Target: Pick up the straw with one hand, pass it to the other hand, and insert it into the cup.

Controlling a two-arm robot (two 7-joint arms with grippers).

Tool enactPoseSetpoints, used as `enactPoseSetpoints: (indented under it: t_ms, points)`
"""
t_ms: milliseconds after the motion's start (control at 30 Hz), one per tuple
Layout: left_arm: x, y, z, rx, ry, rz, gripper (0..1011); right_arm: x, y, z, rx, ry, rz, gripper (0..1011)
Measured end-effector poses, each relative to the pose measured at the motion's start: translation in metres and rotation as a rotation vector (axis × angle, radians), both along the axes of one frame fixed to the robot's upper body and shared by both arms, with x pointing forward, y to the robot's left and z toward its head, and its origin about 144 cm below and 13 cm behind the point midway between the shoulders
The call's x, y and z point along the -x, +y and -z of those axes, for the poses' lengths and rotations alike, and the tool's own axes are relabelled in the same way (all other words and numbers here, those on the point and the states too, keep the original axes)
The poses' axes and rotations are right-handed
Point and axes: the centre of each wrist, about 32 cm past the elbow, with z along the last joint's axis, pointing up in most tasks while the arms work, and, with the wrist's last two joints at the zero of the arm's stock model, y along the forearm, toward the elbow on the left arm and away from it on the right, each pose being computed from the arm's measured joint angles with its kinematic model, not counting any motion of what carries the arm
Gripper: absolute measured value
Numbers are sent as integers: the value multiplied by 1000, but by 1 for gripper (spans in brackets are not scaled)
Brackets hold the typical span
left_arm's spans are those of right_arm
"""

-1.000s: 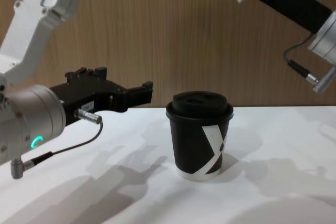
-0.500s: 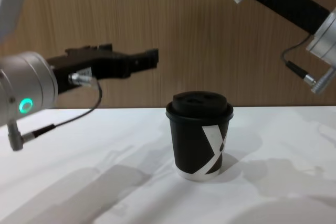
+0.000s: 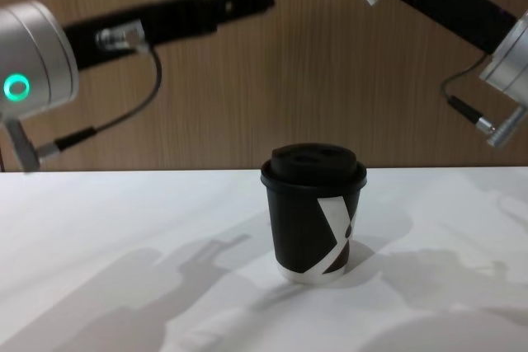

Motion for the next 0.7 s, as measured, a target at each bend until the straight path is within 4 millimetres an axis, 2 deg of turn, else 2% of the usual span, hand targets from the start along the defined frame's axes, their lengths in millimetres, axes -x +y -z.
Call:
enactPoseSetpoints:
  t_ms: [700]
  points:
    - [-4, 3, -25, 314, -133, 303, 1001, 0, 0, 0, 0, 1, 0, 15]
